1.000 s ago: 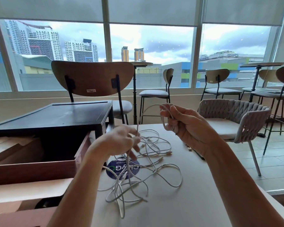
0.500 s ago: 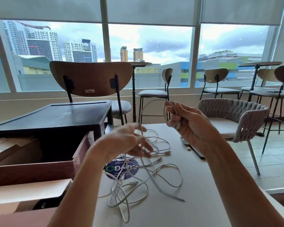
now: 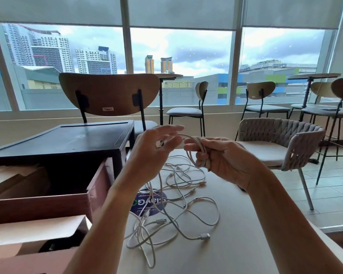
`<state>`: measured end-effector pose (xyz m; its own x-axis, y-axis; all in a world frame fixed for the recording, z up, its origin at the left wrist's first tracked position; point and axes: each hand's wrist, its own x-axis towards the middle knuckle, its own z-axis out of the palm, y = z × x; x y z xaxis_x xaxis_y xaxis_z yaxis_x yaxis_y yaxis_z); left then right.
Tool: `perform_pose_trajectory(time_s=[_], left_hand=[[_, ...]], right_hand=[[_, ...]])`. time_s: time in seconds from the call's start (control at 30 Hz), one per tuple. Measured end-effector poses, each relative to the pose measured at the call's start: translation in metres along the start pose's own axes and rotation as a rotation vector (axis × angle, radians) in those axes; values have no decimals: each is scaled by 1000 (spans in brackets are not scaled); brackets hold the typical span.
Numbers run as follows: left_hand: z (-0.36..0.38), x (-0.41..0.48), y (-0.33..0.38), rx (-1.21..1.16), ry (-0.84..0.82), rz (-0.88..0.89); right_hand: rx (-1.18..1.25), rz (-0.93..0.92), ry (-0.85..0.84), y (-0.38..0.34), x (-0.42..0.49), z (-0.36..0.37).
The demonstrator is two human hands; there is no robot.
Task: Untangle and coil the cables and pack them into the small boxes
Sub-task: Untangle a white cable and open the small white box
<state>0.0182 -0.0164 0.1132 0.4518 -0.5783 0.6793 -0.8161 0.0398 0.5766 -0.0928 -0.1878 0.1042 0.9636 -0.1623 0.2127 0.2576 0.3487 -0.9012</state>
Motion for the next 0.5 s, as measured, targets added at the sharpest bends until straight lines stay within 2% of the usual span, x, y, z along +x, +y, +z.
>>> perform_pose_trajectory(time_s=[0.17, 0.37, 0.5], left_hand=[[1, 0, 5, -39, 9, 75], [-6, 3, 8, -396, 49, -136], [-6, 2, 3, -328, 15, -224]], right_hand=[[63, 8, -98, 0, -1, -4], [97, 62, -29, 0, -2, -7], [84, 56, -32, 1, -1, -3]])
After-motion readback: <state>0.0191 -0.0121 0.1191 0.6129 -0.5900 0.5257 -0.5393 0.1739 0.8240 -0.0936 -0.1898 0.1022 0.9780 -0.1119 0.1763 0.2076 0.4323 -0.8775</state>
